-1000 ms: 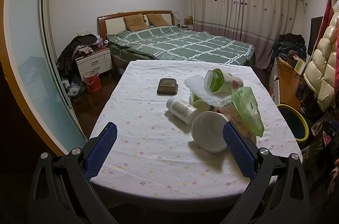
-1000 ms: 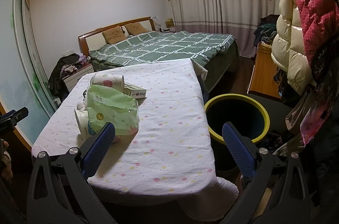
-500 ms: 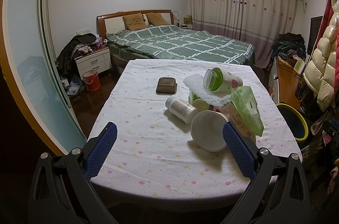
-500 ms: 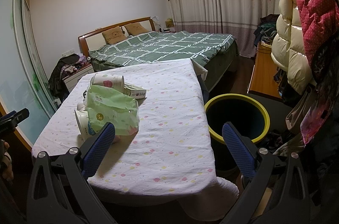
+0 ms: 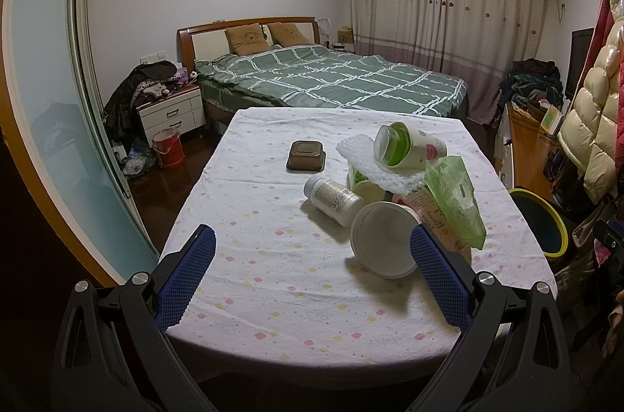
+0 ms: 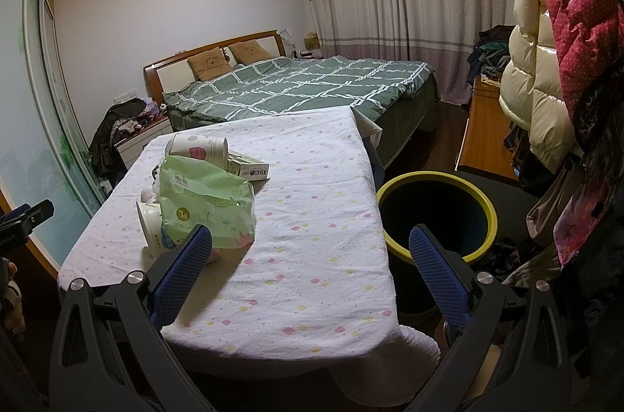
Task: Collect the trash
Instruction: 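Grasp the green plastic bag with the right gripper and lift it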
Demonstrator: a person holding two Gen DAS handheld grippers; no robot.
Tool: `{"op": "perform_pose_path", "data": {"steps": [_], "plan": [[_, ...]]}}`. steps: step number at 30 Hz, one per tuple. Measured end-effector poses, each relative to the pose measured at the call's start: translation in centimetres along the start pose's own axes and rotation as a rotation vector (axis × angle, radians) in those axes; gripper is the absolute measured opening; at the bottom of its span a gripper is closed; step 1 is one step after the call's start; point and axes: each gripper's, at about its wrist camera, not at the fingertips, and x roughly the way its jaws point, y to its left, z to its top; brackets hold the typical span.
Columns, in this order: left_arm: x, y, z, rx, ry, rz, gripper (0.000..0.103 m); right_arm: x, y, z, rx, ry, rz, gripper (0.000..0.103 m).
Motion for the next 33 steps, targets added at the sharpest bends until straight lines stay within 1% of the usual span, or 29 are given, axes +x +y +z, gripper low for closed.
{"op": "perform_pose_path", "data": {"steps": [7,12,16,22,23,25,27,28,29,30,31,33], "plan": [[0.3,0.1,-0.3,-0.007,0.0,0.005,0.098,1.1,0.5,-0.1,-0.014,0.024,0.011,0.097],[0.7,0.8,-0.4,-0.024,0.001,0.014,0.098,2.6,1.9,-0.2,-0.05,0.049,0.03,0.097],[1.1,1.5,-0.5,-0.034,0.007,0.02,0.098,4.4,4.2,-0.3,-0.101,0.089,0.087,0.097],[2.2,2.3,-0.9,-0.049,0.033,0.022,0.098,6.6,8.6,-0.1,-0.187,0.103,0.17,0.097],[2.2,2.3,-0.8,-0.051,0.035,0.022,0.098,7.0,9.4,0.1,-0.2,0.106,0.178,0.095],[2.7,2.6,-0.9,-0.057,0.042,0.021,0.098,7.8,10.7,0.2,-0.23,0.11,0.196,0.085],[3.0,2.8,-0.9,-0.06,0.046,0.025,0.098,8.9,11.8,0.4,-0.245,0.13,0.203,0.07],[3.1,2.9,-0.9,-0.06,0.047,0.028,0.098,9.5,12.0,0.4,-0.249,0.139,0.207,0.066],[3.3,3.1,-1.0,-0.061,0.049,0.031,0.098,10.0,12.4,0.5,-0.25,0.148,0.211,0.059],[3.4,3.2,-1.0,-0.061,0.051,0.03,0.098,10.7,12.8,0.6,-0.25,0.154,0.212,0.055],[3.5,3.2,-1.0,-0.061,0.052,0.03,0.098,10.9,12.9,0.5,-0.251,0.155,0.212,0.054],[3.7,3.2,-1.1,-0.059,0.058,0.031,0.098,11.6,13.4,0.7,-0.256,0.168,0.208,0.045]]}}
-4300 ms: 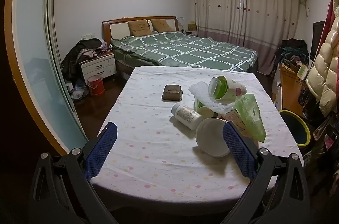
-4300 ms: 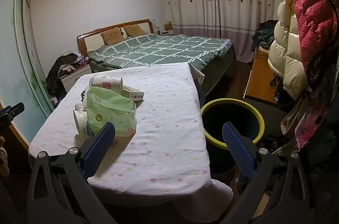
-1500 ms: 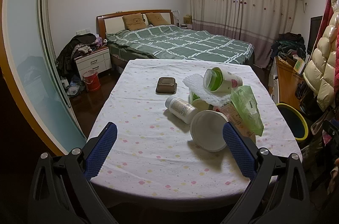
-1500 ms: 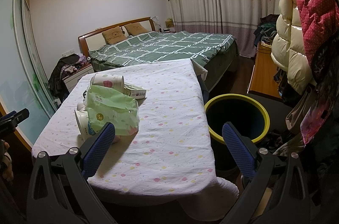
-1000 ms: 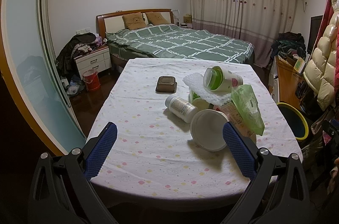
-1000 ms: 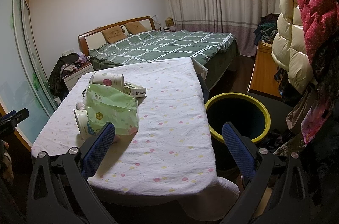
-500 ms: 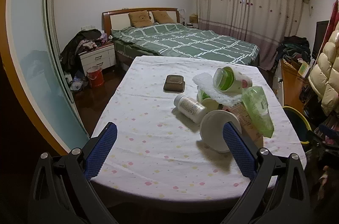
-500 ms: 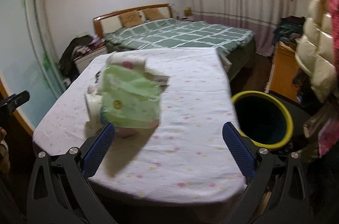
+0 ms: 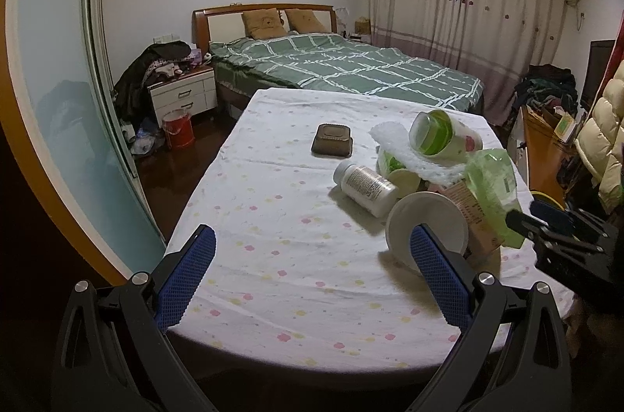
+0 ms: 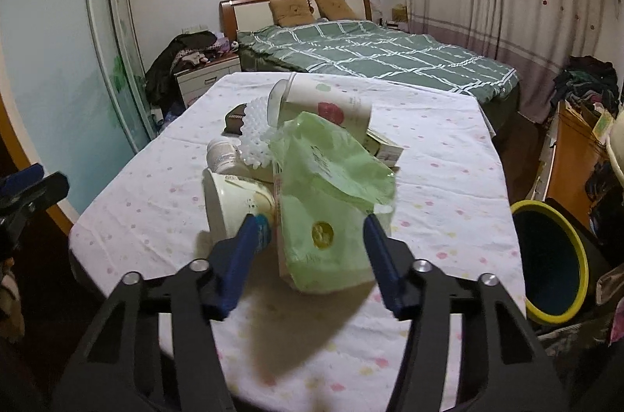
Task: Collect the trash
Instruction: 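Grasp the green plastic bag with the right gripper and lift it, then carry the green bag over the yellow bin and open the right gripper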
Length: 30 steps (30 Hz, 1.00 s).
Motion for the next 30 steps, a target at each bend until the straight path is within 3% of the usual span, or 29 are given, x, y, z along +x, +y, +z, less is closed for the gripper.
{"op": "perform_pose_path", "data": {"steps": [4,6,8,11,23,30], "plan": [[0.6,0.1,-0.1,-0.001,0.013,-0.004,0.098,1.2,0.0,0.4,0.003,0.026,-0.003,0.035],[0.9,0.2,-0.1,-0.002,0.018,-0.007,0.098,1.5,-0.1,0.3,0.007,0.039,-0.001,0.019],[1.2,0.3,-0.2,-0.005,0.021,-0.008,0.098,1.6,-0.3,0.3,0.007,0.037,-0.012,0.012],[1.5,0.5,-0.2,-0.007,0.023,-0.011,0.098,1.4,-0.8,0.3,0.014,0.029,-0.019,0.006],[1.5,-0.7,-0.3,0.017,0.022,-0.076,0.098,-3.1,-4.9,0.5,0.068,-0.056,-0.072,0.004],[1.3,-2.5,-0.2,0.05,0.017,-0.132,0.098,-5.1,-11.3,0.2,0.16,-0.086,-0.201,0.004]]}}
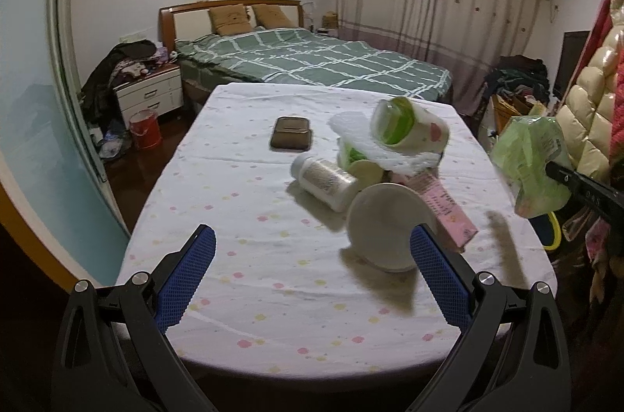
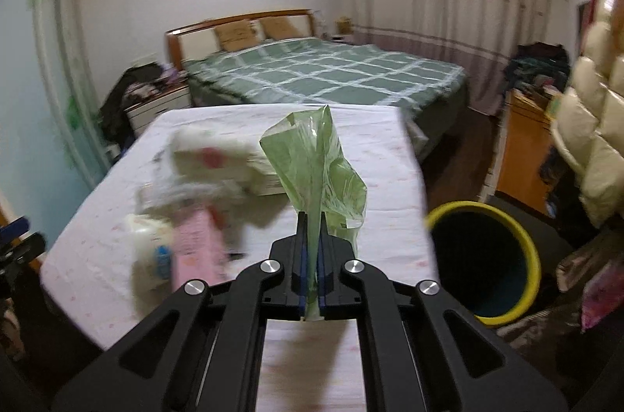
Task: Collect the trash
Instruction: 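Carry the green bag over the yellow bin and open the right gripper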
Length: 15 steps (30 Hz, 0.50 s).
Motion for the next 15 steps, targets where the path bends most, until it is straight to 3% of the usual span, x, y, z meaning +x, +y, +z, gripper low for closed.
{"op": "perform_pose_path", "data": {"steps": [5,15], "plan": [[1.1,-1.6,0.1,0.016,0.022,-0.043,0.098,1.2,-6.5,0.1,0.084,0.02,-0.127,0.004],[4.2,-4.7,0.0,0.056,0.076,-0.101,0.098,8.5,-15.2,-1.7,0.199,0.173,-0.216,0.004]]}}
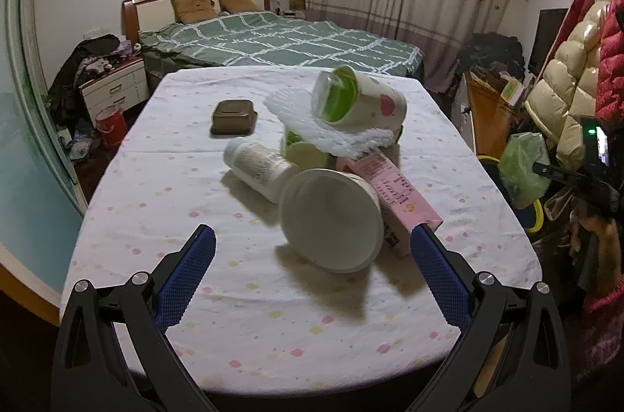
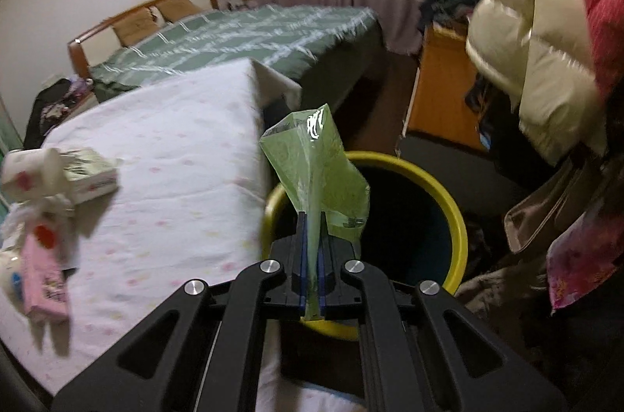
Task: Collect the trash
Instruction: 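Carry the green bag over the yellow bin and open the right gripper, then grasp the white bowl with the left gripper and drop it into the bin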
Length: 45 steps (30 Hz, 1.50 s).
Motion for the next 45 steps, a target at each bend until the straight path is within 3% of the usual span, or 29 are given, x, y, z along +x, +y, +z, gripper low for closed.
{"op": "perform_pose_path", "data": {"steps": [8,14,18,20,25,33,38,40,45], "plan": [[2.1,-0.9,0.6,0.001,0.031,-0.018,0.098,5.5,-2.0,0.1,0.035,0.091,-0.054,0.005],[3.3,-1.4,0.8,0.008,0.056,-0.038,0.098,6.0,-2.8,0.0,0.043,0.09,-0.092,0.016],[3.9,-1.7,0.7,0.019,0.072,-0.048,0.092,6.1,-2.8,0.0,0.038,0.087,-0.104,0.017],[4.1,-1.9,0.6,0.026,0.074,-0.055,0.088,6.0,-2.8,0.1,0.038,0.088,-0.102,0.017],[4.8,-2.6,0.5,0.053,0.088,-0.077,0.057,5.7,-2.3,-0.2,0.025,0.081,-0.097,0.021],[6.6,-3.7,-0.5,0.104,0.14,-0.112,0.046,5.3,-2.1,-0.4,0.027,0.073,-0.093,0.023],[7.7,-4.1,-0.7,0.111,0.153,-0.121,0.029,5.2,-2.1,-0.5,0.028,0.076,-0.092,0.023],[8.0,-4.0,-0.8,0.112,0.152,-0.124,0.012,5.2,-2.2,-0.6,0.03,0.078,-0.089,0.023],[7.8,-3.8,-0.8,0.114,0.146,-0.128,0.006,5.0,-2.2,-0.9,0.033,0.078,-0.08,0.023]]}}
